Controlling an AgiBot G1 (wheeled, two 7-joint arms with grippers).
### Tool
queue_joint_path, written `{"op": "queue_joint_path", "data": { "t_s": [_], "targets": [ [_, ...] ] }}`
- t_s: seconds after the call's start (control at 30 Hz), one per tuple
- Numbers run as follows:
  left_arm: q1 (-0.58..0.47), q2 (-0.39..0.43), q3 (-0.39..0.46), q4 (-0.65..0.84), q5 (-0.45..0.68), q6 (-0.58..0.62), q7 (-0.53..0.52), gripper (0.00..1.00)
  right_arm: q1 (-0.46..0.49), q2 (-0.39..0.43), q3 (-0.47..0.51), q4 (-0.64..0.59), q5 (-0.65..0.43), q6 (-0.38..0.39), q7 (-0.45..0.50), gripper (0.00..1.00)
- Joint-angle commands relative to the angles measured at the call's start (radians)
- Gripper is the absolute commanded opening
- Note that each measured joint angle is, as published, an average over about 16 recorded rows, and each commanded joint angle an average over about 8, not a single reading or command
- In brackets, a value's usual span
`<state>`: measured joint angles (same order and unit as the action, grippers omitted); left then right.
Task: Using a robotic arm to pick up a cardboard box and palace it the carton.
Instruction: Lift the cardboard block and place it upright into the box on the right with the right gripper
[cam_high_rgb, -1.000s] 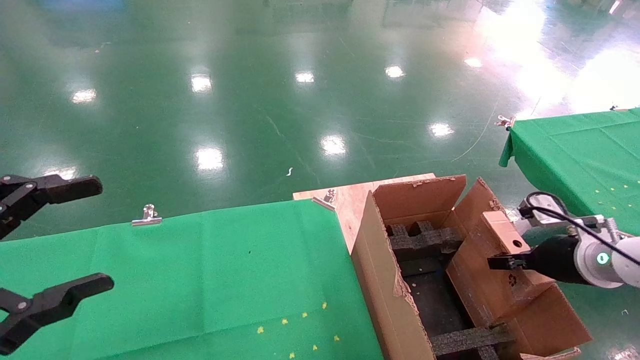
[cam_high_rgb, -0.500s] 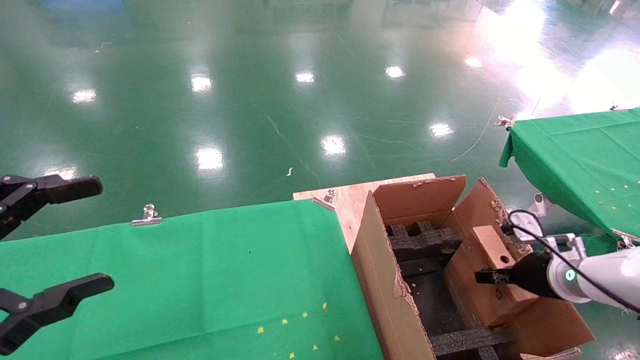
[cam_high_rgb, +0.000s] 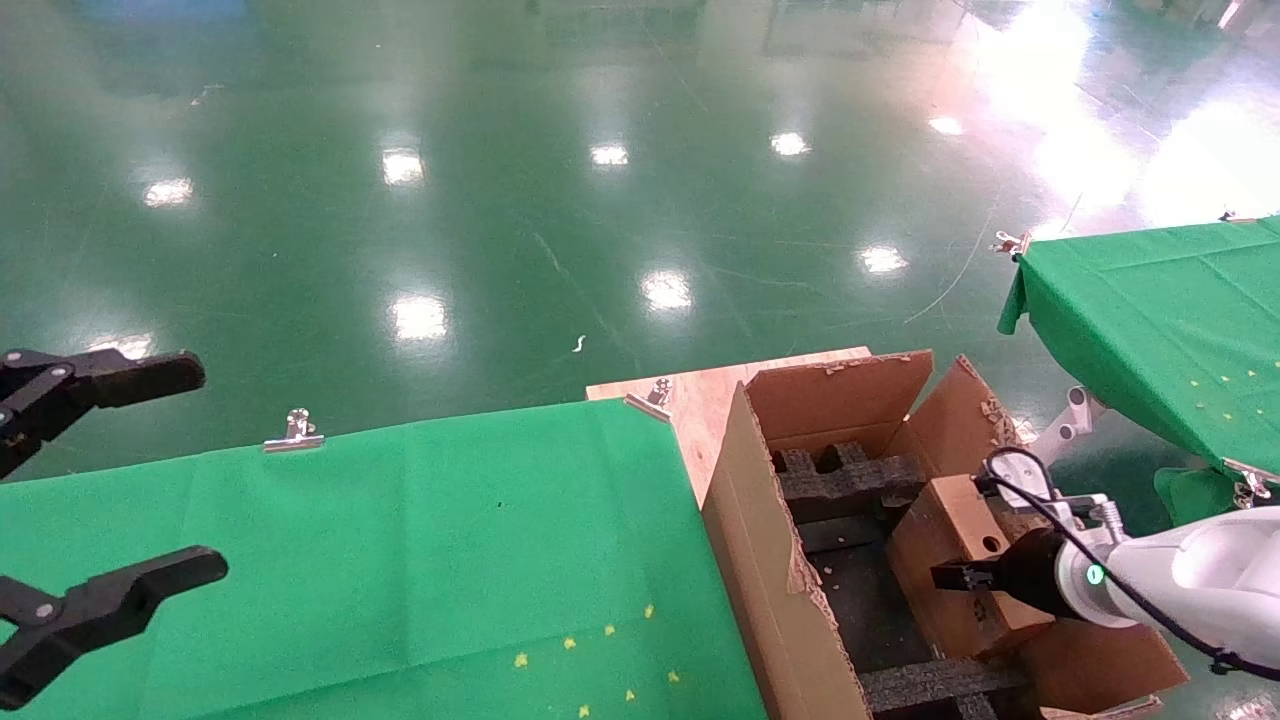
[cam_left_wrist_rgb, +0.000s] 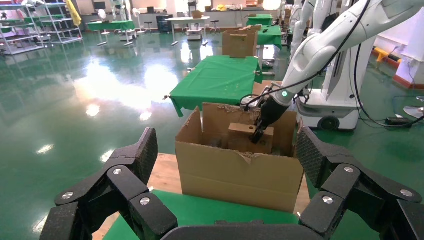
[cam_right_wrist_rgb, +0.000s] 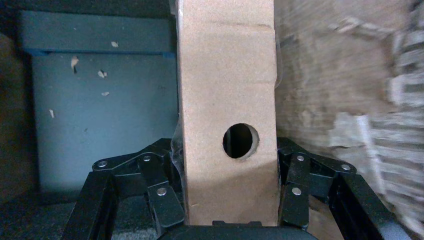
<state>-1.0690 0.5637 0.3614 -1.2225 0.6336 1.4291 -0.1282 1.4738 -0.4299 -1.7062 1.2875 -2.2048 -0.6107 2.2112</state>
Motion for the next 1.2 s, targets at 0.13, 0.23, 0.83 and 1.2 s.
{"op": "queue_joint_path", "data": {
  "t_s": [0.13, 0.23, 0.83, 1.2],
  "targets": [
    [0.000, 0.000, 0.000, 0.000, 0.000, 0.000, 0.000, 1.00, -0.025, -0.031, -0.008, -0.041, -0.001, 0.014, 0.008, 0.00],
    [0.000, 0.000, 0.000, 0.000, 0.000, 0.000, 0.000, 1.00, -0.035, -0.045, -0.014, -0.068, 0.015, 0.026, -0.004, 0.00],
    [0.000, 0.000, 0.000, 0.000, 0.000, 0.000, 0.000, 1.00, -0.057, -0.087, -0.030, -0.142, 0.090, 0.062, -0.076, 1.00],
    [0.000, 0.000, 0.000, 0.000, 0.000, 0.000, 0.000, 1.00, -0.045, -0.075, -0.023, -0.126, 0.080, 0.066, -0.069, 1.00]
  ]
}}
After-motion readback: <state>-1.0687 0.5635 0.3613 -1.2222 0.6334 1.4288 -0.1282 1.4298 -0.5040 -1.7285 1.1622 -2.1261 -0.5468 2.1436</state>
